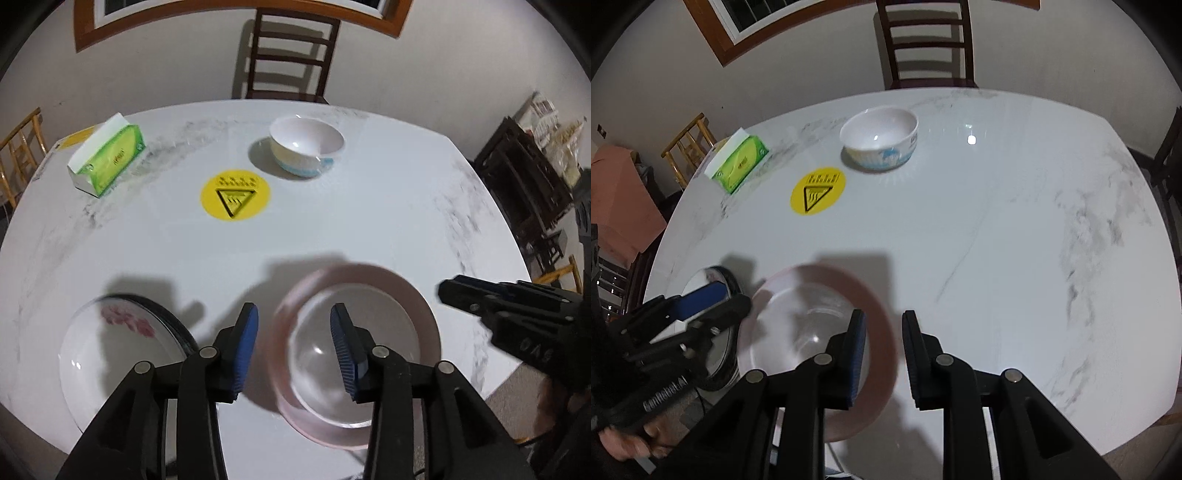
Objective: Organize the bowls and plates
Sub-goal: 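Lower the white bowl into the pink bowl and open both tools, then move both tools to the small blue-striped bowl and grasp its rim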
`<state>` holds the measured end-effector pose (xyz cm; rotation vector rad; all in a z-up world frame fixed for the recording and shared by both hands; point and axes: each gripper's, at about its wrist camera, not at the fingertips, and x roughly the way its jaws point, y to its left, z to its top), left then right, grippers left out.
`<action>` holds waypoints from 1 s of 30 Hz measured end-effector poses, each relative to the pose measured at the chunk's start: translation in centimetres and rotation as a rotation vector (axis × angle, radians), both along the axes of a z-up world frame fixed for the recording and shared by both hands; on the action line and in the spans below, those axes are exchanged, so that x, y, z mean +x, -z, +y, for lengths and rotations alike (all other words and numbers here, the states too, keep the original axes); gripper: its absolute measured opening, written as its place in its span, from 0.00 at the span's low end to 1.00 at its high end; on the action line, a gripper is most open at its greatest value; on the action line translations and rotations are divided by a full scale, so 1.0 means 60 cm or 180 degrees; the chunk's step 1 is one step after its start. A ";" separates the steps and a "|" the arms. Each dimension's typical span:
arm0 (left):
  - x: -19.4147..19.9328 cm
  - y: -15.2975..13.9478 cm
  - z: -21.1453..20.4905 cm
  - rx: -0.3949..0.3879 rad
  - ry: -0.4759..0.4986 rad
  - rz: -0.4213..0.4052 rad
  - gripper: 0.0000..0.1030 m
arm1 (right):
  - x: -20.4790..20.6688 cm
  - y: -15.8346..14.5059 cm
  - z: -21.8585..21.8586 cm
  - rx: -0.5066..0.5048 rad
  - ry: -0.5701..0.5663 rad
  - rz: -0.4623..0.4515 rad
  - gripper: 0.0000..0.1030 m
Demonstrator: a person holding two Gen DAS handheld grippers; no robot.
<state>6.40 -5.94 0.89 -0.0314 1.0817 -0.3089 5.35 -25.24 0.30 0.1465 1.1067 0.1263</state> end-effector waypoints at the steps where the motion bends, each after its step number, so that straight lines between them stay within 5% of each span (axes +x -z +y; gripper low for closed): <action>1: 0.007 0.000 0.005 0.0014 -0.0036 0.0002 0.37 | 0.008 -0.003 -0.005 -0.0035 -0.0018 -0.0012 0.20; 13: 0.130 0.023 0.051 0.0096 -0.0416 0.0140 0.37 | 0.138 0.022 -0.071 0.0005 -0.0036 0.0048 0.25; 30: 0.340 0.053 -0.003 -0.0163 -0.0492 0.0279 0.37 | 0.359 0.048 -0.077 0.0140 -0.0101 0.0030 0.25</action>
